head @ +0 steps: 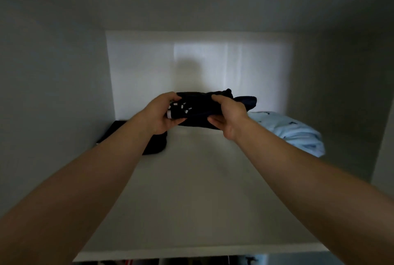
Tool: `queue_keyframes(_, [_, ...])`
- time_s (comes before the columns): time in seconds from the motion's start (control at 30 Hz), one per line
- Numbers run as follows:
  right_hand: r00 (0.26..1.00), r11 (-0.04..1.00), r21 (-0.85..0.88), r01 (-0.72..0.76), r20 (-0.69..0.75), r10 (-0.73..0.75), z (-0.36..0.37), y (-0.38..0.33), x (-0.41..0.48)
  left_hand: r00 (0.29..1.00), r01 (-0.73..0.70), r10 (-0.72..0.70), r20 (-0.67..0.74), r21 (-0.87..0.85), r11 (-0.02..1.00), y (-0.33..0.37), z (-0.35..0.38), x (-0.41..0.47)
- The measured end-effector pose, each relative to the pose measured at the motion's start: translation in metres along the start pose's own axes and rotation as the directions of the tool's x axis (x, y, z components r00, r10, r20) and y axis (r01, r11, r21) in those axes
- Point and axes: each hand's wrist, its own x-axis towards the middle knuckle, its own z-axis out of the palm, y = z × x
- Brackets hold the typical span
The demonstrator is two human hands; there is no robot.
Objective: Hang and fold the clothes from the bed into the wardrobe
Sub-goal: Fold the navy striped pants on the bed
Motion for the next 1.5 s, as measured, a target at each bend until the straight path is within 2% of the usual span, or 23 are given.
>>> queue_keyframes(0.07, [0.988, 0.961, -0.233, -0.147, 0.005, 0.152, -0.016, 0.022, 0.012, 0.998, 0.066, -0.063, -0.020, 0.166, 0.984, -0.023, -0.010, 0.015])
queue_keyframes(0.1, [0.966, 0.877, -0.422, -0.229, 0.012, 0.258, -0.026, 0.034, 0.015, 0.995, 0.102, -0.092, -0.046, 0.308, 0.946, -0.037, -0.015, 0.018])
queue_keyframes(0.13, [0.936, 0.730, -0.628, -0.269, 0.009, 0.353, -0.036, 0.044, 0.016, 0.993, 0.111, -0.084, -0.077, 0.495, 0.862, -0.049, -0.019, 0.019])
queue_keyframes(0.17, [0.923, 0.542, -0.809, -0.225, 0.001, 0.385, -0.045, 0.053, 0.018, 0.996, 0.081, -0.038, -0.077, 0.699, 0.710, -0.060, -0.024, 0.021])
queue_keyframes(0.2, [0.945, 0.358, -0.929, -0.098, 0.026, 0.325, -0.053, 0.060, 0.021, 1.000, 0.009, 0.013, -0.018, 0.861, 0.509, -0.069, -0.030, 0.022])
queue_keyframes(0.23, [0.977, 0.189, -0.979, 0.073, 0.108, 0.182, -0.059, 0.066, 0.025, 0.994, -0.105, 0.024, 0.103, 0.949, 0.298, -0.077, -0.033, 0.025])
queue_keyframes(0.27, [0.975, 0.010, -0.975, 0.221, 0.221, 0.011, -0.061, 0.071, 0.028, 0.971, -0.237, -0.007, 0.239, 0.967, 0.089, -0.082, -0.035, 0.025])
queue_keyframes(0.3, [0.928, -0.150, -0.933, 0.328, 0.348, -0.135, -0.062, 0.075, 0.030, 0.938, -0.345, -0.058, 0.341, 0.933, -0.097, -0.086, -0.036, 0.025])
queue_keyframes(0.33, [0.854, -0.256, -0.875, 0.410, 0.467, -0.229, -0.060, 0.079, 0.030, 0.906, -0.422, -0.099, 0.411, 0.872, -0.248, -0.090, -0.034, 0.024])
queue_keyframes(0.37, [0.785, -0.325, -0.816, 0.479, 0.563, -0.257, -0.058, 0.084, 0.031, 0.881, -0.469, -0.116, 0.458, 0.820, -0.328, -0.094, -0.034, 0.025])
queue_keyframes(0.4, [0.743, -0.380, -0.759, 0.529, 0.631, -0.225, -0.056, 0.089, 0.031, 0.861, -0.503, -0.105, 0.498, 0.800, -0.327, -0.097, -0.033, 0.026])
queue_keyframes(0.47, [0.724, -0.488, -0.674, 0.555, 0.680, -0.116, -0.055, 0.101, 0.035, 0.831, -0.535, -0.026, 0.556, 0.784, -0.316, -0.106, -0.035, 0.031])
queue_keyframes(0.5, [0.735, -0.523, -0.660, 0.539, 0.672, -0.090, -0.054, 0.106, 0.038, 0.815, -0.532, 0.024, 0.579, 0.764, -0.365, -0.109, -0.036, 0.033])
queue_keyframes(0.6, [0.720, -0.567, -0.639, 0.519, 0.685, -0.113, -0.053, 0.114, 0.050, 0.779, -0.507, 0.070, 0.624, 0.691, -0.516, -0.120, -0.041, 0.051])
queue_keyframes(0.77, [0.756, -0.532, -0.661, 0.530, 0.652, -0.059, -0.048, 0.111, 0.080, 0.837, -0.431, 0.006, 0.547, 0.666, -0.608, -0.135, -0.039, 0.094])
queue_keyframes(0.9, [0.767, -0.528, -0.677, 0.513, 0.638, -0.073, -0.041, 0.110, 0.100, 0.867, -0.406, -0.021, 0.498, 0.682, -0.608, -0.132, -0.035, 0.118])
queue_keyframes(1.13, [0.777, -0.493, -0.692, 0.527, 0.627, -0.049, -0.043, 0.105, 0.103, 0.879, -0.405, -0.001, 0.477, 0.745, -0.529, -0.130, -0.037, 0.111])
queue_keyframes(1.23, [0.825, -0.424, -0.765, 0.485, 0.561, -0.070, -0.041, 0.095, 0.089, 0.850, -0.429, 0.044, 0.525, 0.738, -0.521, -0.122, -0.035, 0.092])
queue_keyframes(1.33, [0.863, -0.284, -0.867, 0.409, 0.469, -0.186, -0.040, 0.082, 0.062, 0.825, -0.462, 0.108, 0.555, 0.772, -0.436, -0.112, -0.029, 0.065])
queue_keyframes(1.43, [0.853, -0.097, -0.927, 0.363, 0.372, -0.365, -0.047, 0.072, 0.019, 0.813, -0.490, 0.169, 0.556, 0.812, -0.316, -0.101, -0.015, 0.029])
queue_keyframes(1.5, [0.827, 0.011, -0.935, 0.354, 0.308, -0.471, -0.056, 0.067, -0.021, 0.759, -0.536, 0.235, 0.607, 0.788, -0.304, -0.094, 0.000, -0.001])
